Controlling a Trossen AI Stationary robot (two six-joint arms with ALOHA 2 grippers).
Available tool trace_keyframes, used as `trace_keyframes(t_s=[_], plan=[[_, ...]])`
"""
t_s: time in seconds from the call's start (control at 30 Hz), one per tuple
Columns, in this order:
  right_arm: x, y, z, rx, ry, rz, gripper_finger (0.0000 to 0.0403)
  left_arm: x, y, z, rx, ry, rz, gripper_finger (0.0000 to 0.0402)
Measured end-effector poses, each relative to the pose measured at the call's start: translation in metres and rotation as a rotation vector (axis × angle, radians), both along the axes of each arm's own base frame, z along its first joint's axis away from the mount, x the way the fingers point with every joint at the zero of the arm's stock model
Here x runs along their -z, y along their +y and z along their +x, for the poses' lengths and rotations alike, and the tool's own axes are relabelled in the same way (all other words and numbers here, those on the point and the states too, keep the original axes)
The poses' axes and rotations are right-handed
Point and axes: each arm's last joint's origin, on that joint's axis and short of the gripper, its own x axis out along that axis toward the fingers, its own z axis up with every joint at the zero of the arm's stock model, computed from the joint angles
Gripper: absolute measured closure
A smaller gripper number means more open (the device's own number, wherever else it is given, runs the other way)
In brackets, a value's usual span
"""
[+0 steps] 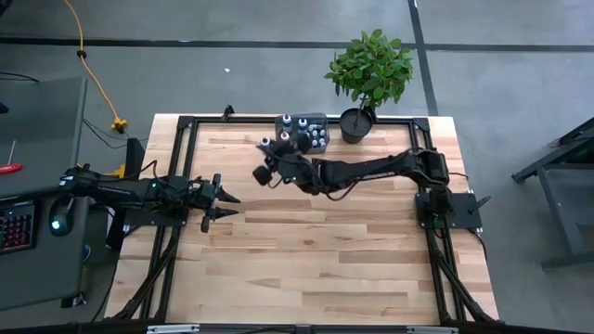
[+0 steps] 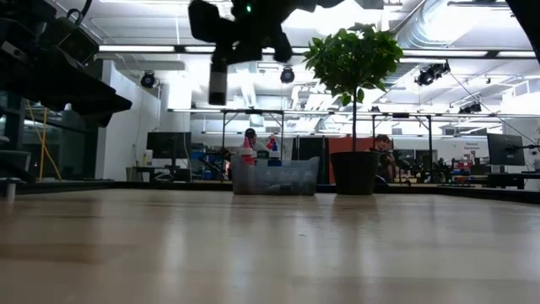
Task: Pick & Place food coloring
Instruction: Put the large black food coloring bottle into the black bin
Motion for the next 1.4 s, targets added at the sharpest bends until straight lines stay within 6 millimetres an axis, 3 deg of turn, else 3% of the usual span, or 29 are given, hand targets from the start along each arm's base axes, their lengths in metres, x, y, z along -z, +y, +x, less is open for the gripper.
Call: trace_keyframes(t_s=[0.83,1.1,1.4], plan=[[0.021,-0.100,-0.027,0.363,-0.007,0.191,0.0308,0.000,0.000,0.000,0.000,0.000,0.000,0.0238],[0.045,-0.118,-0.038,0.426,-0.025,0.244,0.0308,0.000,0.000,0.000,0.000,0.000,0.000,0.0238],[0.057,-0.127,-0.037,0.434,-0.035,0.258,0.0308,0.000,0.000,0.000,0.000,0.000,0.000,0.0238]])
